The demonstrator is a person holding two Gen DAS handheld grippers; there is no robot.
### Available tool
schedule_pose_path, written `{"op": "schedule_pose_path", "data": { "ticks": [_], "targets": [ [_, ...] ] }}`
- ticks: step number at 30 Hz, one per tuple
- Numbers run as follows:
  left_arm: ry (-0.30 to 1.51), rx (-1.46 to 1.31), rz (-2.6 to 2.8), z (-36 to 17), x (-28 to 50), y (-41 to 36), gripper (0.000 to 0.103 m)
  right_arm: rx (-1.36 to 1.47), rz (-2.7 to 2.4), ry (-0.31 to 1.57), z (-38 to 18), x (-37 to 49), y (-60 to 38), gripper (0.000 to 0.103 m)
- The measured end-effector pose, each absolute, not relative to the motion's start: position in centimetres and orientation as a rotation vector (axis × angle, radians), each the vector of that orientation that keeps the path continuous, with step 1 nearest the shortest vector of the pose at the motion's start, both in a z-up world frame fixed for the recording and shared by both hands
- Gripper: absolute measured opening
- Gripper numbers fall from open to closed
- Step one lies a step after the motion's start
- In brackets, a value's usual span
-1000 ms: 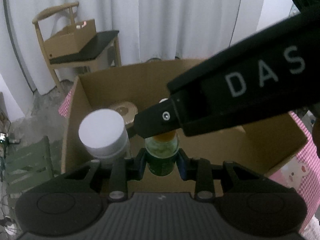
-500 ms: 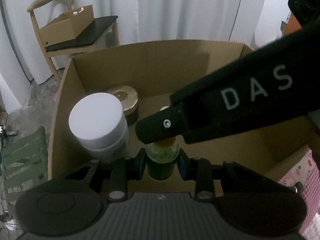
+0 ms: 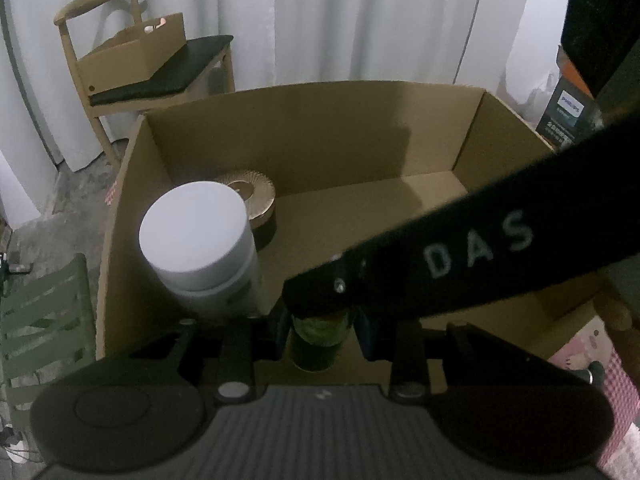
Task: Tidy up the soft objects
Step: 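Carry the dropper bottle with the right gripper into the box, then lower the dropper bottle beside the white bottle and open the right gripper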
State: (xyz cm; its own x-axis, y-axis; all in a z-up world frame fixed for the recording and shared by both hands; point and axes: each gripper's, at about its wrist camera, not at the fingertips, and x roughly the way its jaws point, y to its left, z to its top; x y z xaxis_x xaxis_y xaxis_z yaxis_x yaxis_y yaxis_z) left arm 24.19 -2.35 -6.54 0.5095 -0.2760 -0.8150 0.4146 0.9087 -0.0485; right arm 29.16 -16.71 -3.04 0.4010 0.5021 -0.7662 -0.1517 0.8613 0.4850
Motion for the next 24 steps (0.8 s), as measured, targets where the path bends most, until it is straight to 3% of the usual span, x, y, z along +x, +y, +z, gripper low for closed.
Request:
{"op": "schedule_pose_path", "data": {
  "ticks": [16,24],
  "targets": [
    [0.917,0.176,-0.407,-5.9,22.9,-2.5,0.061,0.377,0.428,1.095,-3.5,28.8,-16.8,0.031],
    [0.887,0.168,-0.407,-4.9,22.0,-2.5,0.077,0.386,0.420,1.046,-1.7,28.0,-17.5,0.046]
  ]
}}
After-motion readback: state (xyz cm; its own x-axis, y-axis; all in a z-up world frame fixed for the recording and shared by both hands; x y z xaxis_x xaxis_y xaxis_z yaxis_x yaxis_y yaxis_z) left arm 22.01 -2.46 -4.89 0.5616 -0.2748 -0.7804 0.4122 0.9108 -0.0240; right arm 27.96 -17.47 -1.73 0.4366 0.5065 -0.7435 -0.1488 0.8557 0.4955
